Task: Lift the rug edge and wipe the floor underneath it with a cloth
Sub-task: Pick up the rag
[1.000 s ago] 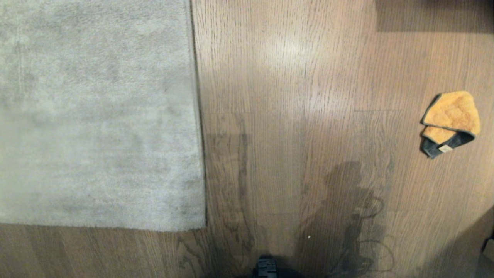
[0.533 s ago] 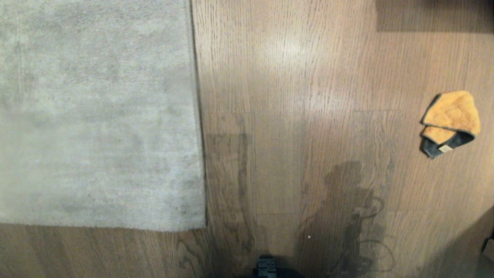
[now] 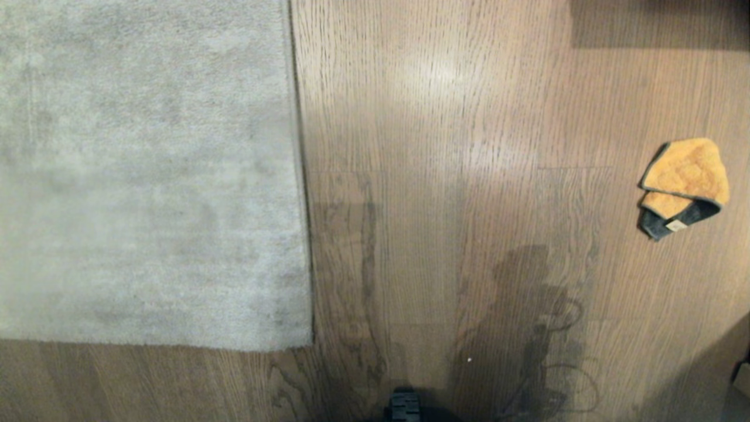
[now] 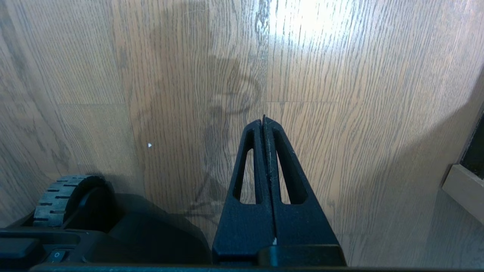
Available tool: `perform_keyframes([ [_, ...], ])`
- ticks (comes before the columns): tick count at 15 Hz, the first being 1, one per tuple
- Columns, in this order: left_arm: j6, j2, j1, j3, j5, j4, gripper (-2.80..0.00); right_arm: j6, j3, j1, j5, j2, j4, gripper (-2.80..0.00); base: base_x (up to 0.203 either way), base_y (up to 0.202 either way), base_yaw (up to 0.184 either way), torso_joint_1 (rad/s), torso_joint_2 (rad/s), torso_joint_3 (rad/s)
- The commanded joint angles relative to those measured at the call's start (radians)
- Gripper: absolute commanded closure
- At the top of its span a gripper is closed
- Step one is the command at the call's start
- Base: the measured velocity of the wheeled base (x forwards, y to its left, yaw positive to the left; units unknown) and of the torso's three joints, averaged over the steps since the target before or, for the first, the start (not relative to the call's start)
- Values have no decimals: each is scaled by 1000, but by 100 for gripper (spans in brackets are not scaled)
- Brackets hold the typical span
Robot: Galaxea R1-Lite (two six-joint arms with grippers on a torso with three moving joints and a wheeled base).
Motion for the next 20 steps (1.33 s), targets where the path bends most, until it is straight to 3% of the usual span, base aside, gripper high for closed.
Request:
perform_keyframes([
  [1,0,0,0,0,0,0,0,0,0,0,1,0,0,0,0,0,0,0,0,0],
  [20,0,0,0,0,0,0,0,-6,0,0,1,0,-1,0,0,0,0,0,0,0],
])
